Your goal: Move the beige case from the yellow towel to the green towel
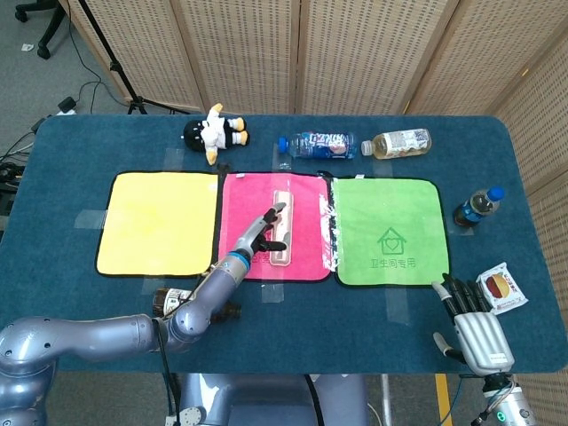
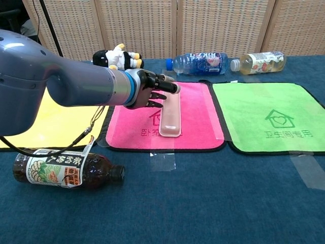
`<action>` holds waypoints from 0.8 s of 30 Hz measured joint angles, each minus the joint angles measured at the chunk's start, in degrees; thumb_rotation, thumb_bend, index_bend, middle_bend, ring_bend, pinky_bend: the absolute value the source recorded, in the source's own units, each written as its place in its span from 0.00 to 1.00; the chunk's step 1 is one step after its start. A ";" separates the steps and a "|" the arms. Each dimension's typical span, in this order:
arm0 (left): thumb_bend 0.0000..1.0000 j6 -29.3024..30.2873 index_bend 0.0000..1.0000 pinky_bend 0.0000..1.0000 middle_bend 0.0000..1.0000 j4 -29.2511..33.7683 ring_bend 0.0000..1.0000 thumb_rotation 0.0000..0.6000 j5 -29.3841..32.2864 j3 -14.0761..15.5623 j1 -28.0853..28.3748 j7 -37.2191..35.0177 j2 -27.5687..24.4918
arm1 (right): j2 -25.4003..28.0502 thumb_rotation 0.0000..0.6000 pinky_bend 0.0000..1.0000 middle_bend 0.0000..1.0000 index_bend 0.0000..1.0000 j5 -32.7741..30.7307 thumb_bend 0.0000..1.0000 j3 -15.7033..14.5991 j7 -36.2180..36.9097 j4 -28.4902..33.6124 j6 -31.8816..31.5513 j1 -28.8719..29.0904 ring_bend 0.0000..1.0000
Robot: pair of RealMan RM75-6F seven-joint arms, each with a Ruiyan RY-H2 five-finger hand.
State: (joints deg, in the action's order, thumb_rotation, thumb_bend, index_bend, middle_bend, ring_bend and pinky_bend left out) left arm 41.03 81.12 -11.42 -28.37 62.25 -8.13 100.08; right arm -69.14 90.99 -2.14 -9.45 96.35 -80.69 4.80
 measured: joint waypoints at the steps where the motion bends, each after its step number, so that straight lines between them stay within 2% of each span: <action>1: 0.56 0.15 0.00 0.02 0.00 0.27 0.00 1.00 -0.09 0.01 -0.14 0.05 -0.21 | 0.04 1.00 0.00 0.00 0.07 0.01 0.35 0.02 0.07 0.01 -0.09 -0.02 0.00; 6: 0.56 2.45 0.00 0.02 0.00 3.71 0.00 1.00 -2.44 0.97 -2.25 1.45 -4.57 | 0.34 1.00 0.00 0.00 0.07 0.50 0.35 -0.10 0.40 0.17 -0.55 -0.18 0.00; 12: 0.55 7.07 0.00 0.02 0.00 9.08 0.00 1.00 -10.52 3.58 -5.81 5.30 -12.48 | 0.37 1.00 0.00 0.00 0.07 1.24 0.34 -0.39 -0.02 0.77 -0.74 -0.24 0.00; 17: 0.40 11.60 0.00 0.02 0.00 13.64 0.00 1.00 -20.18 7.89 -8.88 10.34 -17.91 | 0.22 1.00 0.00 0.00 0.07 2.20 0.35 -0.80 -0.72 1.16 -0.87 -0.27 0.00; 24: 0.38 18.32 0.00 0.02 0.00 19.34 0.00 1.00 -32.51 14.47 -13.92 16.18 -24.55 | 0.13 1.00 0.00 0.00 0.07 3.15 0.35 -1.04 -1.08 1.50 -1.30 -0.36 0.00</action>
State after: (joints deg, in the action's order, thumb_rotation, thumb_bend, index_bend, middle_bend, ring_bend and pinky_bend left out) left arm 59.35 100.46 -43.93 -13.90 48.33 8.04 75.53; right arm -69.01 94.14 -3.18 -10.53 97.85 -81.99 4.44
